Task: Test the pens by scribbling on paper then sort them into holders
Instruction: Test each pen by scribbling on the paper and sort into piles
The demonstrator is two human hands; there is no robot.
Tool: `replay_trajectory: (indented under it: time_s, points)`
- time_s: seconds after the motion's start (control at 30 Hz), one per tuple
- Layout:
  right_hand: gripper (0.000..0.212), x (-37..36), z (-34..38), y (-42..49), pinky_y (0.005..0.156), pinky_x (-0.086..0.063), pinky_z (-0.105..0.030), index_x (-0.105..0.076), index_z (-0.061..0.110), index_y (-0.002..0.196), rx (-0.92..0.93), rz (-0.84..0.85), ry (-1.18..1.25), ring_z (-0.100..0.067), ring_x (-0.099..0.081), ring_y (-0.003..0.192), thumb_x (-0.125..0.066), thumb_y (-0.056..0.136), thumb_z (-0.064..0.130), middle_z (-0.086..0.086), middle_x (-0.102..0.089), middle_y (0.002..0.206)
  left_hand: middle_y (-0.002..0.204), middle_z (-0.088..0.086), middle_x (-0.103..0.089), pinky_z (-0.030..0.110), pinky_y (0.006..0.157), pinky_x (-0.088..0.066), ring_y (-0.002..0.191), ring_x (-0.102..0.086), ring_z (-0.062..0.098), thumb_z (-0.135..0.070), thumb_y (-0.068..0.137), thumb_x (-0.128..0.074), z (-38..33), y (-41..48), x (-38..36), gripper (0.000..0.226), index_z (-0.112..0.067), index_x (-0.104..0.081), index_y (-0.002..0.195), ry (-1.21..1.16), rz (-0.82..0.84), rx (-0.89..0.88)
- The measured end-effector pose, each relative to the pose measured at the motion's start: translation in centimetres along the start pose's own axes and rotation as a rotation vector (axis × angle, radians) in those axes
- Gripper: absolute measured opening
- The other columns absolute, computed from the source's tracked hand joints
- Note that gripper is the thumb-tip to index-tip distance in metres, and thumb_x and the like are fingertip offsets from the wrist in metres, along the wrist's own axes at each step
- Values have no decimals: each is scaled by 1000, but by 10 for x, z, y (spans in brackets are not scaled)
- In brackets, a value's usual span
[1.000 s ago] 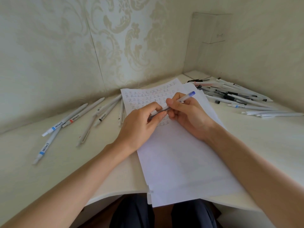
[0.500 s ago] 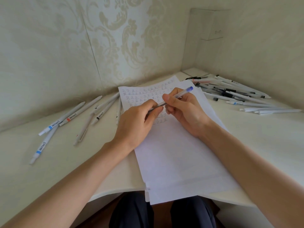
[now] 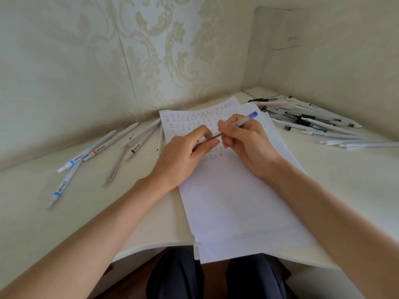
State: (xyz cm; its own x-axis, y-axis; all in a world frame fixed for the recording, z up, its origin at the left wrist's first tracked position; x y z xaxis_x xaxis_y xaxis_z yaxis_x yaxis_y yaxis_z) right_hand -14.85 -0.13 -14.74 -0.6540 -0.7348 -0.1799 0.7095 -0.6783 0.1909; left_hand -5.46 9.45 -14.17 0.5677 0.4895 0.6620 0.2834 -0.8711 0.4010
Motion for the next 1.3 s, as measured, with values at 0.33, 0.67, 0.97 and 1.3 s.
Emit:
replay_trajectory:
  time_s: [0.33,0.67,0.97,1.3]
  points:
    - [19,40,24,1,53,-39,-24,-57,12,73,66,-310,-401,-10,-50,54,-70,84,18,1,-59,58,96,-10,-40,29,77,-35,95,-47,14,-68,69,-52,11,-3,-3,55,-28,-56,107,377,30,44]
    - [21,28,5,-4,40,-25,-21,-40,12,62,-53,-307,-714,-10,-30,43,-55,76,9,-9,-45,52,104,-7,-37,27,89,-24,107,-41,13,-57,77,-56,14,-2,-13,44,-39,-56,118,346,129,62]
    - [14,30,2,-2,45,-24,-26,-42,11,68,-58,-319,-729,-16,-32,53,-53,77,9,-11,-42,59,104,-7,-30,24,83,-16,109,-35,13,-49,87,-49,10,-3,-19,40,-46,-48,127,390,210,24]
    - [17,30,2,-1,47,-24,-27,-41,10,67,-54,-307,-725,-16,-31,56,-54,77,9,-10,-40,61,105,-8,-29,24,86,-15,105,-33,9,-69,76,-46,11,-4,-20,53,-47,-49,125,397,225,39]
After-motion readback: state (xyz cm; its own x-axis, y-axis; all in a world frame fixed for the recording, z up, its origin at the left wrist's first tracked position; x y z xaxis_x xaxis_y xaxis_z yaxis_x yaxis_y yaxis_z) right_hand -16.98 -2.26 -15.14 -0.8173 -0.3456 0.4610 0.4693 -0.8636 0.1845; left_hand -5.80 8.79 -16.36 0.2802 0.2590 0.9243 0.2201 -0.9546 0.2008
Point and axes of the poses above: each hand's wrist, its own y-axis towards the middle knuckle, its own x-axis out of the back of the hand, z = x × y, the point moved 7 cm from there along y, towards the middle knuckle
